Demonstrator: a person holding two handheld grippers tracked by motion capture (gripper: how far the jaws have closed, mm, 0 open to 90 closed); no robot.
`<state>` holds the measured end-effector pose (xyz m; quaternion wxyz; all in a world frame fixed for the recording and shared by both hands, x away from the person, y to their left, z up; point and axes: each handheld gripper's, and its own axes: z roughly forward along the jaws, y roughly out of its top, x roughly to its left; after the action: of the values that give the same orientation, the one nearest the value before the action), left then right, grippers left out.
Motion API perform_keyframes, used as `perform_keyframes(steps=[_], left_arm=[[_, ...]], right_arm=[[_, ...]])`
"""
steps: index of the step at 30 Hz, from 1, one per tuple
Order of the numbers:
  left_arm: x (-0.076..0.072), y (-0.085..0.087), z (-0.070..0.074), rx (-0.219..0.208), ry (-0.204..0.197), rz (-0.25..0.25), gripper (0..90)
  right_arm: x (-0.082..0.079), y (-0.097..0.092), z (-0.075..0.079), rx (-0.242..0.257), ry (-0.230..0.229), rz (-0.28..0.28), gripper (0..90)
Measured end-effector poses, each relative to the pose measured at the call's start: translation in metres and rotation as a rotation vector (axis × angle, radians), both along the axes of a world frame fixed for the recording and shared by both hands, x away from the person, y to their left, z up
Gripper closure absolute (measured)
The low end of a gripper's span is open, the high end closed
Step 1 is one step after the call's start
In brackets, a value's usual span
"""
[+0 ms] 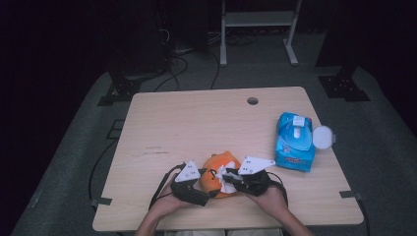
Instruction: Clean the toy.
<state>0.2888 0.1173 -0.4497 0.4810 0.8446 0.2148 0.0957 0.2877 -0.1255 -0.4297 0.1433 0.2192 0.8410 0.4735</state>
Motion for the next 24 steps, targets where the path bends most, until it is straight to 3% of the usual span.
perform_keyframes(steps=[10, 18, 24], left_arm=[[0.001, -0.001, 0.0, -0.017, -0.01, 0.016, 22.8], [0.002, 0.0, 0.0, -0.026, -0.004, 0.022, 23.2], [0.004, 0.001, -0.001, -0.029, 0.005, 0.043, 23.5]], right_arm=[[0.004, -0.025, 0.004, 0.019, 0.034, -0.047, 80.5], [0.002, -0.053, -0.003, -0.003, 0.08, -0.08, 80.4], [-0.002, -0.051, -0.002, 0.026, 0.088, -0.066, 80.4]])
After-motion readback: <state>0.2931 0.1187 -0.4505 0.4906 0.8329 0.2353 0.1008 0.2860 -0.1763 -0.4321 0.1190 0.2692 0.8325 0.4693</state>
